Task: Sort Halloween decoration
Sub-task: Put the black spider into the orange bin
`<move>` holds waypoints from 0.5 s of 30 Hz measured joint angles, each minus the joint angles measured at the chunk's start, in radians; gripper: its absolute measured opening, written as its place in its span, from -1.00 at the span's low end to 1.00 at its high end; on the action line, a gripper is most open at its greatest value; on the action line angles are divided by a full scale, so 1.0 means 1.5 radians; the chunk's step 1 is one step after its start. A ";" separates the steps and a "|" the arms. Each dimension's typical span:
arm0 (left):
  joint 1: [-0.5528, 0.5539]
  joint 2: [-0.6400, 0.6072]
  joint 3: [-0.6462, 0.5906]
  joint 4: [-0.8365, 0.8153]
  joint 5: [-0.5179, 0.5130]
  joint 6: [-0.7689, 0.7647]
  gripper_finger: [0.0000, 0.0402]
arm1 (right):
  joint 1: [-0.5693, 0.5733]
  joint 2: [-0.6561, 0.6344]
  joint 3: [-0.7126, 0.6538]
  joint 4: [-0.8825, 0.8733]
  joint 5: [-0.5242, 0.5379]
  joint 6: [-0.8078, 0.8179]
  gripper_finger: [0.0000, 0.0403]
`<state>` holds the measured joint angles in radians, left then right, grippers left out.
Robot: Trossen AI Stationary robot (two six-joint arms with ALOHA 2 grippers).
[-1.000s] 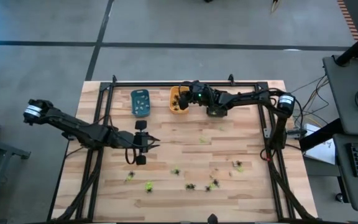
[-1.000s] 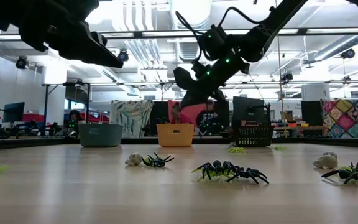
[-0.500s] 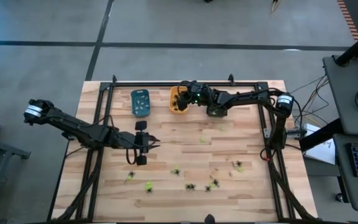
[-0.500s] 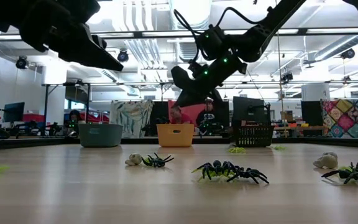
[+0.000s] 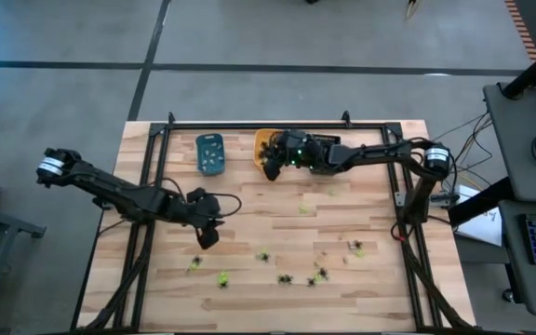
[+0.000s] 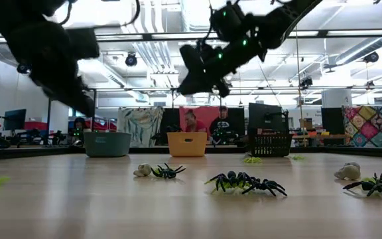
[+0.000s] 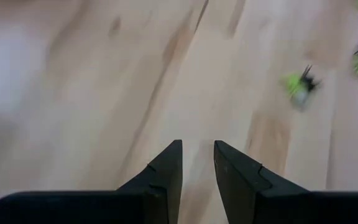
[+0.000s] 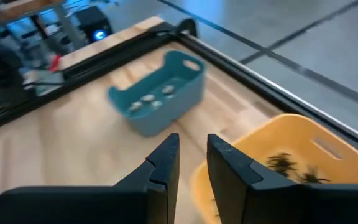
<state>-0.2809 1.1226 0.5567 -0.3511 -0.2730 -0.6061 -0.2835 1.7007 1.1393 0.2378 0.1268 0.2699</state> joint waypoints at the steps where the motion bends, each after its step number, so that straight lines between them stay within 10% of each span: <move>1: -0.002 0.006 0.007 -0.025 0.010 -0.028 -0.63 | 0.009 -0.008 0.000 -0.009 0.000 -0.005 -0.66; 15: -0.093 0.164 0.150 -0.254 0.141 -0.239 -0.63 | 0.129 -0.061 -0.001 -0.126 0.002 -0.031 -0.68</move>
<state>-0.4203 1.3687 0.7815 -0.7321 -0.0620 -0.9648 -0.0907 1.6097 1.1385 0.0485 0.1303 0.2234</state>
